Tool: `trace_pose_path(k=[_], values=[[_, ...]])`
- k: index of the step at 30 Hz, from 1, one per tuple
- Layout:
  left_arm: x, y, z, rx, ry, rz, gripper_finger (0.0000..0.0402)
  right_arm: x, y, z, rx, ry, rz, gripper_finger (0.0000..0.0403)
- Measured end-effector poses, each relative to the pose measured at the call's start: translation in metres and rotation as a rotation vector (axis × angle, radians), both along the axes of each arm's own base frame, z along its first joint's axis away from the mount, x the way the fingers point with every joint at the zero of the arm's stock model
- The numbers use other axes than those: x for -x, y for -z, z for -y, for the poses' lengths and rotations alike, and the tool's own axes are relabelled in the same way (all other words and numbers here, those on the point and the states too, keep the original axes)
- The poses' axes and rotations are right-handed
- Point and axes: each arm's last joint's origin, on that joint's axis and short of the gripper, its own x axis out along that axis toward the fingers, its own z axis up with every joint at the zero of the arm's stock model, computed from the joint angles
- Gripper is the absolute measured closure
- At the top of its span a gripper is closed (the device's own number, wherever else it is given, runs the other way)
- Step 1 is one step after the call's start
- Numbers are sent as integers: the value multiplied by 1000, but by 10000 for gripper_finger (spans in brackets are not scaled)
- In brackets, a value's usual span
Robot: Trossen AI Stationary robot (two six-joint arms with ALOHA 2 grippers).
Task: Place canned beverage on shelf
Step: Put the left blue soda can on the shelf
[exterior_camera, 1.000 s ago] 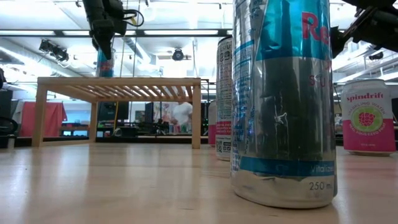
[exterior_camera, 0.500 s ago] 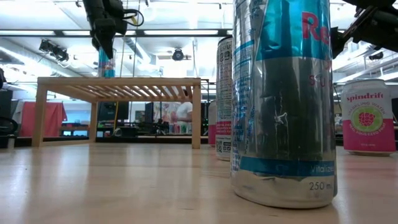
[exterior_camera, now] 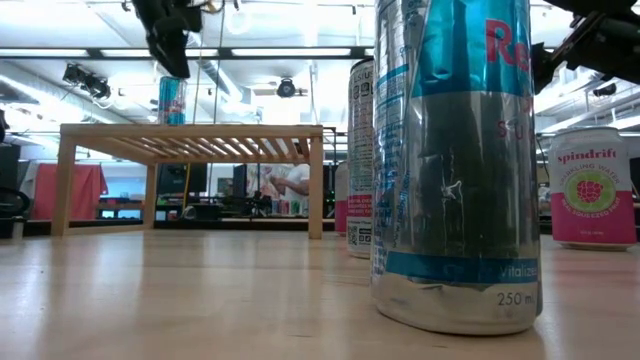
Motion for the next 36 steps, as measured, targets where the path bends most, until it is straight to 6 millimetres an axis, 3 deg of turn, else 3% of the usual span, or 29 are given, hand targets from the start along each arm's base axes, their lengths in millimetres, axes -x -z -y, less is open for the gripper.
trace_pose_path(k=[5,11,20,29,36], values=[[6,-13,17,-16,-9,98,99,-1,0,2,-25,62,-3,13],[5,-28,47,61,78,344,99,-3,-5,2,-3,70,38,14],[0,-41,87,92,151,445,99,-19,-40,4,-2,67,-11,73],[-5,-47,112,112,243,475,99,-57,-84,7,35,34,-88,113],[5,-52,127,62,230,479,99,-106,-111,12,97,59,-166,115]])
